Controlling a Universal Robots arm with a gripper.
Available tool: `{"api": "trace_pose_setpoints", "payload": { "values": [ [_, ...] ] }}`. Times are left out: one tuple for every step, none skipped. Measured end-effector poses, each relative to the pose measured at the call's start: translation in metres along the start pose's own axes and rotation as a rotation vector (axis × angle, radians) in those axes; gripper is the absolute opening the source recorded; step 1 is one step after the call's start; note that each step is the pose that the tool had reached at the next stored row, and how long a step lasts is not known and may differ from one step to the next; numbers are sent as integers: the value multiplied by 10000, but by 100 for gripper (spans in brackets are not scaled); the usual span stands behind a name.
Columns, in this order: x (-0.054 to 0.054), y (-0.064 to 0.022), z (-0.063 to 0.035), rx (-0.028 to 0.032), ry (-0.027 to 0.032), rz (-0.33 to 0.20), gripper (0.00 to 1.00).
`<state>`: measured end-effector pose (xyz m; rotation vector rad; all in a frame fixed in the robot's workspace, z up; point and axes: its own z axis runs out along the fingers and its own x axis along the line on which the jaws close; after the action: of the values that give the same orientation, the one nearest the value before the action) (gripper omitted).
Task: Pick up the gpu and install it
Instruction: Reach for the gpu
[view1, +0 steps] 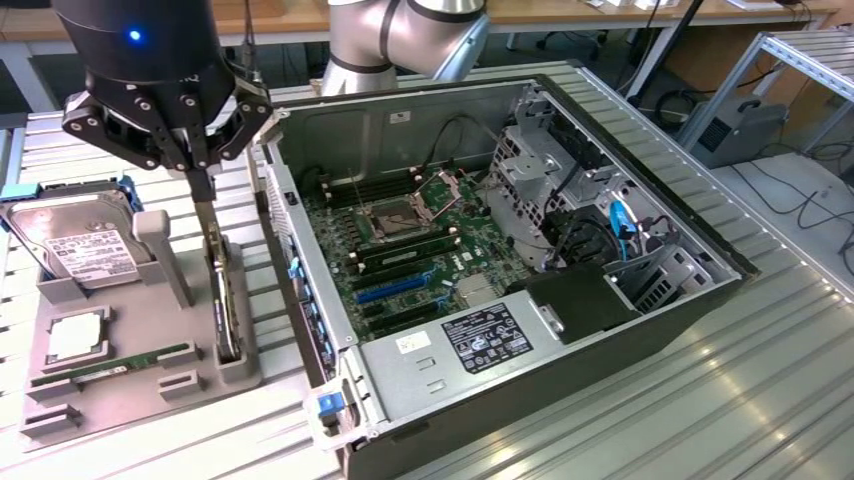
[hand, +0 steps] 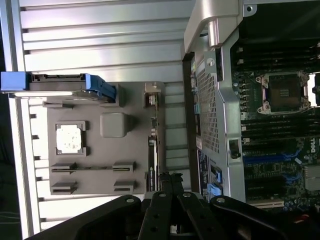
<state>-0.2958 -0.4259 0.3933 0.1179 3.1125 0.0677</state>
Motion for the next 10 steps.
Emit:
{"api": "trace_pose_setpoints", "payload": {
  "values": [
    [-1, -13, -1, 0, 0, 0, 11],
    [-2, -24, -1, 0, 0, 0, 11],
    [-2, -35, -2, 0, 0, 1, 11],
    [-3, -46, -2, 0, 0, 1, 11],
    [-4, -60, -2, 0, 0, 0, 11],
    [-5, -71, -3, 1, 1, 0, 11],
    [-7, -87, -4, 1, 1, 0, 11],
    [-7, -96, -5, 1, 1, 1, 11],
    [-8, -109, -5, 1, 1, 1, 11],
    [-8, -120, -6, 1, 0, 0, 11]
  ]
}}
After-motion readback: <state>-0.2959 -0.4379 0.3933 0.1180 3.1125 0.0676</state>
